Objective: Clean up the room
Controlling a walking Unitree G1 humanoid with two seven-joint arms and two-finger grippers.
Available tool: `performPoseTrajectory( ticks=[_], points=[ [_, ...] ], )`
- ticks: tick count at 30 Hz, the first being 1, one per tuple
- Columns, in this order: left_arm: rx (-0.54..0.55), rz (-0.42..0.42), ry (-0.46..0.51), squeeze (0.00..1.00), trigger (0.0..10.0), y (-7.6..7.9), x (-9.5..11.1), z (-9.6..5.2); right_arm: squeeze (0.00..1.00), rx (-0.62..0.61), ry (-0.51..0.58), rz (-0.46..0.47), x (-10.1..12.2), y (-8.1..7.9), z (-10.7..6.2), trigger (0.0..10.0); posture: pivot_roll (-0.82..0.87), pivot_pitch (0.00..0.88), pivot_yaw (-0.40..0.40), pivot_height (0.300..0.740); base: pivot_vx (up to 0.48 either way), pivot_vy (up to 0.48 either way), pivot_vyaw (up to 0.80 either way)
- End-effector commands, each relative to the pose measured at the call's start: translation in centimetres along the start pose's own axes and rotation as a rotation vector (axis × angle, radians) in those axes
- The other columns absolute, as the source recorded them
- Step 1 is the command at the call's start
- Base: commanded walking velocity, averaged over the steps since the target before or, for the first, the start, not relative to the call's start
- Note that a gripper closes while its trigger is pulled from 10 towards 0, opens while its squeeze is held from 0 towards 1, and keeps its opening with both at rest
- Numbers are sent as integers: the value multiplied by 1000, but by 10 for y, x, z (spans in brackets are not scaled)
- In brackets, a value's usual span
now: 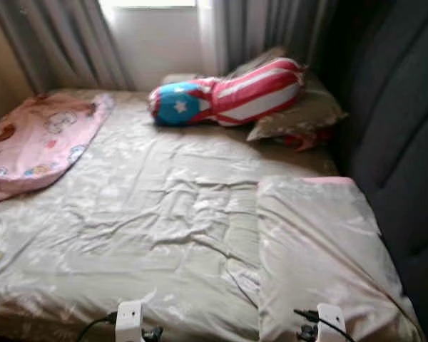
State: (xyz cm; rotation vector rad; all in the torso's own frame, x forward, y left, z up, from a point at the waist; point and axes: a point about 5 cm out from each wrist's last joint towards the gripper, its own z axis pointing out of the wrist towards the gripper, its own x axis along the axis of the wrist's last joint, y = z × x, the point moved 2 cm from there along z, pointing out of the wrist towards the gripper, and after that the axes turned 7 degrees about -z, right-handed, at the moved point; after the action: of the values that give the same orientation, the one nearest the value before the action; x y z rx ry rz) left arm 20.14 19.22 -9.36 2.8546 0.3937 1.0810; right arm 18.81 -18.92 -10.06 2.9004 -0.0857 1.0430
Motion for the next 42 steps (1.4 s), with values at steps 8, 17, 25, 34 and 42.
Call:
performPoseTrajectory(
  ticks=[8, 17, 25, 34, 42],
  points=[
    [21, 14, -44, 0, 10000, -4, -8, -1, 0, 12, -19, 23, -5, -4, -1, 10000, -47, 0, 5, 740, 0, 40, 0],
    [24, 15, -48, 0, 10000, -5, -8, -2, 0, 14, -22, 33, -7, -6, -1, 10000, -49, 0, 11, 740, 0, 425, 0],
    [24, 21, -50, 0, 10000, -5, -8, -2, 0, 19, -24, 34, -7, -8, -1, 10000, -48, 0, 13, 740, 0, 465, 0],
    [24, 22, -51, 0, 10000, -5, -8, -1, 0, 22, -23, 31, -6, -9, -1, 10000, -49, 0, 11, 740, 0, 473, 0],
    [26, 20, -52, 0, 10000, -5, -9, -2, 0, 24, -21, 24, -6, -9, -1, 10000, -48, 0, 9, 740, 0, 474, 0]
  ],
)
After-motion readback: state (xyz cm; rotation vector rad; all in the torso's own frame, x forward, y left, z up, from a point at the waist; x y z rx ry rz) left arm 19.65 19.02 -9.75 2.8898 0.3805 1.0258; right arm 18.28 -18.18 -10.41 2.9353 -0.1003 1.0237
